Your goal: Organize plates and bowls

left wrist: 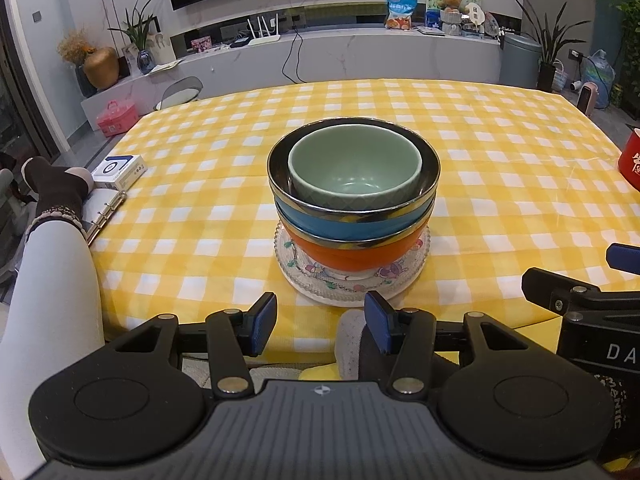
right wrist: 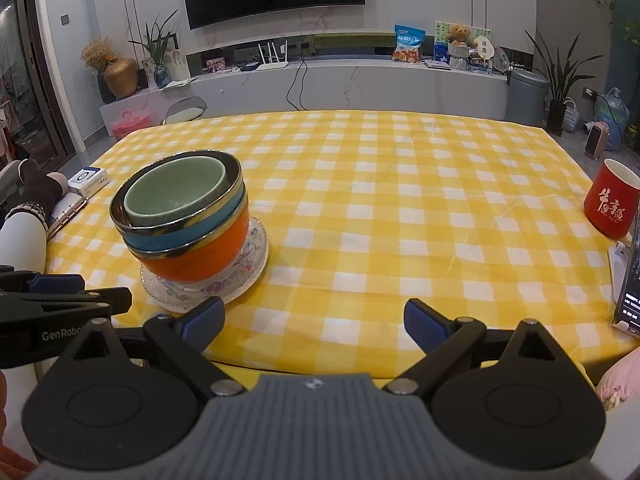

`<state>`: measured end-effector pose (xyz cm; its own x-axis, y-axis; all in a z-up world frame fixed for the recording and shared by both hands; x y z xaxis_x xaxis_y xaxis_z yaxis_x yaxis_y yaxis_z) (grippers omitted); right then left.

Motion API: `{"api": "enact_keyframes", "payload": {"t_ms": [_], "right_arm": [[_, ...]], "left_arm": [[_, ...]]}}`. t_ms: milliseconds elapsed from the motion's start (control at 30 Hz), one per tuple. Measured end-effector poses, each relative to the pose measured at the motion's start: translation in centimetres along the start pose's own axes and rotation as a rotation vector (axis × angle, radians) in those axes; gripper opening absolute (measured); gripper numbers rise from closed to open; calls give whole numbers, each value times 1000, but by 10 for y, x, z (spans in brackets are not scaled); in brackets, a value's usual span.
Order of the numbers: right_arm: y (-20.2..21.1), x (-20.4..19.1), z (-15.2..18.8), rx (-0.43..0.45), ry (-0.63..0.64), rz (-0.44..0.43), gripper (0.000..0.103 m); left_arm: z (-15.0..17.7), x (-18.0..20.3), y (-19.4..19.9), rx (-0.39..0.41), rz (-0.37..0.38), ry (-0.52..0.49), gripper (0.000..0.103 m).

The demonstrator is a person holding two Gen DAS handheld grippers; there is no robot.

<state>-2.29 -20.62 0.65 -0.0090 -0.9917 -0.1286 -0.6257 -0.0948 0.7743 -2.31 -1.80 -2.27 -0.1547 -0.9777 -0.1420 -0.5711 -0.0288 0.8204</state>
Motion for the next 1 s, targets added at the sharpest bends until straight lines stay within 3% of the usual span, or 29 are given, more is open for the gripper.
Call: {"api": "enact_keyframes", "payload": {"t_ms": [1000], "right_arm": [[-3,4,2,-14,-22,2,95]], "left_arm": [[0,0,1,-1,-2,-1,58]]}}
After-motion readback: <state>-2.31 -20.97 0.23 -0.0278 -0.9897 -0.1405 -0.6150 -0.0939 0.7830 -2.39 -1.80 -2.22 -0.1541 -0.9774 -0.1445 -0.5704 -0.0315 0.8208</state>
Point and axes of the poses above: each gripper's, at about its wrist camera, not at the fingertips, and y roughly against the way its jaws point, x to its right, z to its underside, the point moved 5 cm from there along -y, roughly the way its jaws point, and after that the axes turned 7 degrees about -x, right-handed, at the moved point
